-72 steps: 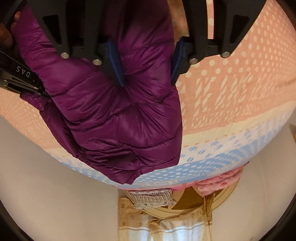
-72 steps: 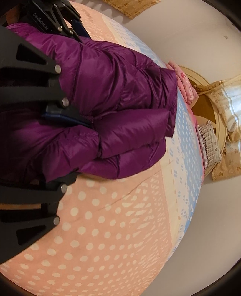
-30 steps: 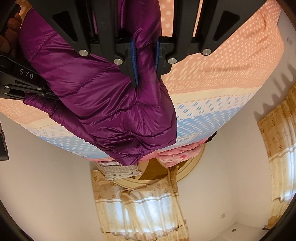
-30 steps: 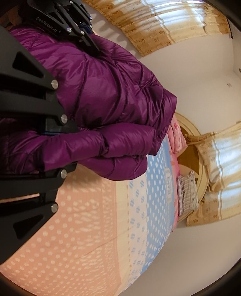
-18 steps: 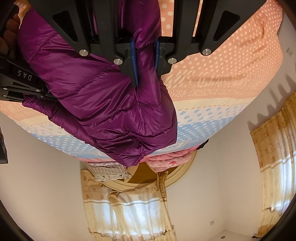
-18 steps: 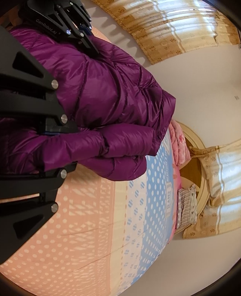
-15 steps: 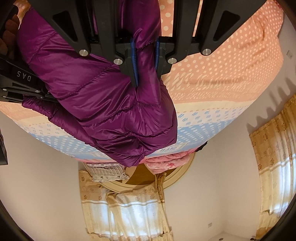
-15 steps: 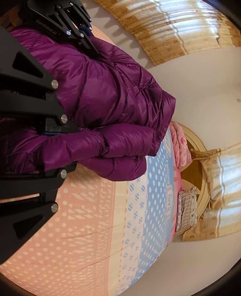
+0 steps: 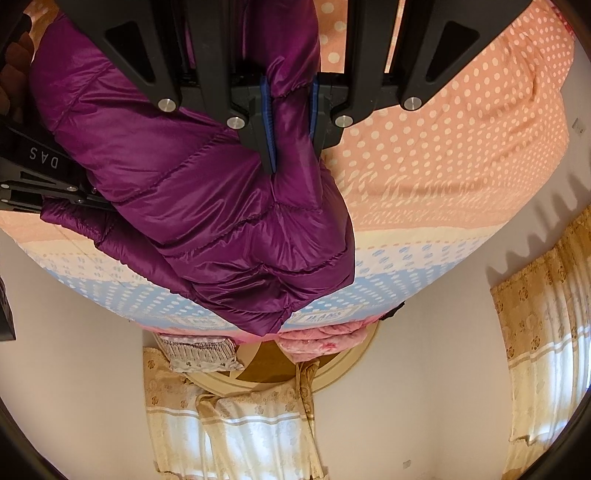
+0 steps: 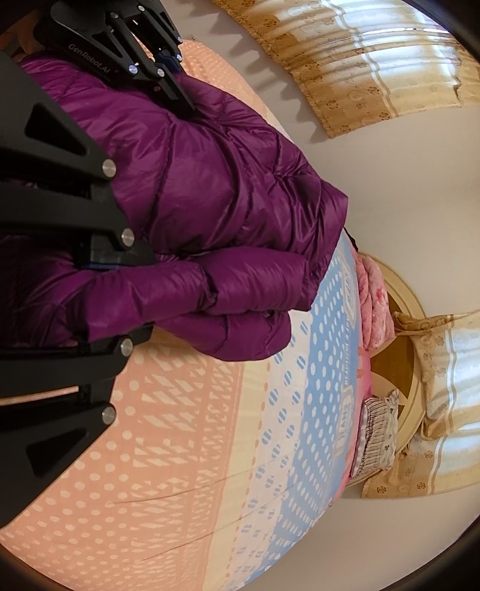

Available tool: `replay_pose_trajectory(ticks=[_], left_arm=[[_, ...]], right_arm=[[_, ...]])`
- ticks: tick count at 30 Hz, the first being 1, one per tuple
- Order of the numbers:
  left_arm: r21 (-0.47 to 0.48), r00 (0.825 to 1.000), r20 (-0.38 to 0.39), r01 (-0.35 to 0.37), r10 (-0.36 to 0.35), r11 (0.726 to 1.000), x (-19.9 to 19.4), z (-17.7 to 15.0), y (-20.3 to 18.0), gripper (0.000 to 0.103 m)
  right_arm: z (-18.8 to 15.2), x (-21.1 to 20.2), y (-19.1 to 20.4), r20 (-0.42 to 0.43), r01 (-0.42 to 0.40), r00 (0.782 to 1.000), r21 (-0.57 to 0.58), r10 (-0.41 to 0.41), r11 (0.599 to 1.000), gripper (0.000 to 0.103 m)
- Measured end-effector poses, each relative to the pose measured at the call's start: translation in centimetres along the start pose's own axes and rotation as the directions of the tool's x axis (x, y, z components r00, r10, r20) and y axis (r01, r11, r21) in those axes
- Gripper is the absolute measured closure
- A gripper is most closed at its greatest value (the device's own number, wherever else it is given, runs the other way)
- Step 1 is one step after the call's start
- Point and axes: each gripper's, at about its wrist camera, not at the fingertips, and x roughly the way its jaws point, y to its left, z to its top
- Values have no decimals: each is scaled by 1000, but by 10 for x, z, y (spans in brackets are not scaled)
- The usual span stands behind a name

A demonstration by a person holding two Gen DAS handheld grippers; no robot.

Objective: Fold large clothes

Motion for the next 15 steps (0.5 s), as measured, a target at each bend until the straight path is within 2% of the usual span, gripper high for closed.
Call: replay_pose_trajectory(ticks=[8,15], left_arm=[[-5,1000,-22,-1,1,1000,12,-15,1,86],[-6,999,-39,-5,5,1000,18,-18,4,80]], right_arm=[[-10,13,-3,-36,9,999,3,-9,1000,84],[-12,18,-2,-42,13,999,13,-12,1000,83]])
